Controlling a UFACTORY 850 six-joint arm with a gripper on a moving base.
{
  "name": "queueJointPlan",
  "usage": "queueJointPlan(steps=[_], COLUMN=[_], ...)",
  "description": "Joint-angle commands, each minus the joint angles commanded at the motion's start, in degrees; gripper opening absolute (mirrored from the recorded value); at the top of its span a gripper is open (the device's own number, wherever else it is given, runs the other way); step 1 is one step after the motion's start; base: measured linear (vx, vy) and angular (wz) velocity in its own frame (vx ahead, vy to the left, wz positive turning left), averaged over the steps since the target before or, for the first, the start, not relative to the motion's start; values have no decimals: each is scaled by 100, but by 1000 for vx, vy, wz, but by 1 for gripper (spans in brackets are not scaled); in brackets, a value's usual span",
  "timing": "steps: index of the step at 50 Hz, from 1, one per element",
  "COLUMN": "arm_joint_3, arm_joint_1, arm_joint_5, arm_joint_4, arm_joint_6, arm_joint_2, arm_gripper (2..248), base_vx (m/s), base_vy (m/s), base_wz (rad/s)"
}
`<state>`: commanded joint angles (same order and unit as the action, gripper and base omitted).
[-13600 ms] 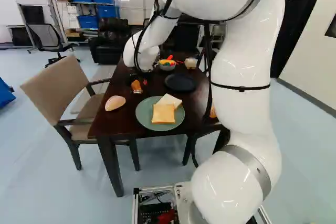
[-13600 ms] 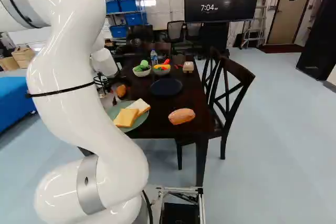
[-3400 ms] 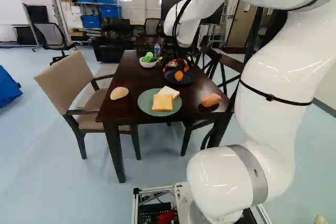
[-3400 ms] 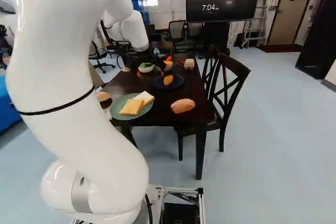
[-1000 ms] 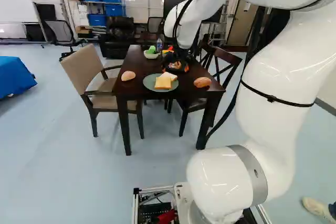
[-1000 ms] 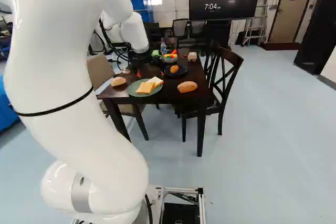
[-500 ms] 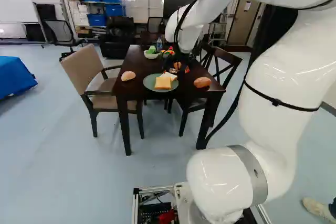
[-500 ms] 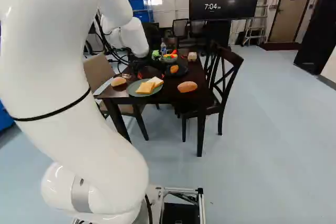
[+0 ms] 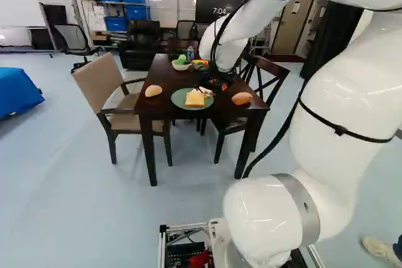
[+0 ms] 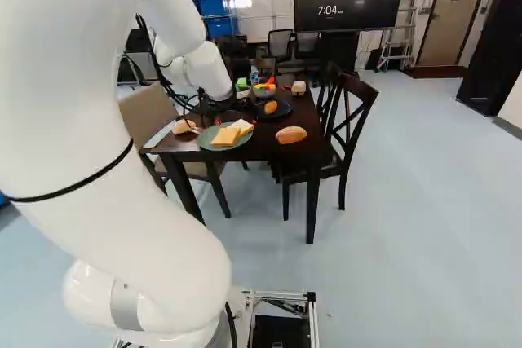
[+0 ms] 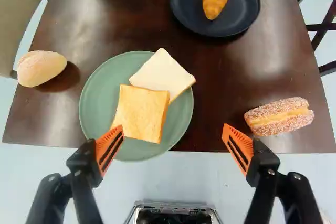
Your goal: Move the croissant to the empty plate
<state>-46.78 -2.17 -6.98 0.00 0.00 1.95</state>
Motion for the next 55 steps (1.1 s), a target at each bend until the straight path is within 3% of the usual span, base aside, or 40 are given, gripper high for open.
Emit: queueJointPlan(steps=[55], arm_joint_3=[2498], arm_joint_1=[130], arm_joint_5=[3408], arm_joint_4=[0], arm_joint_6=[0], arm_joint_2=[-1073], arm_gripper=[247], base_vx=[0], base_vy=[0], base_wz=[0])
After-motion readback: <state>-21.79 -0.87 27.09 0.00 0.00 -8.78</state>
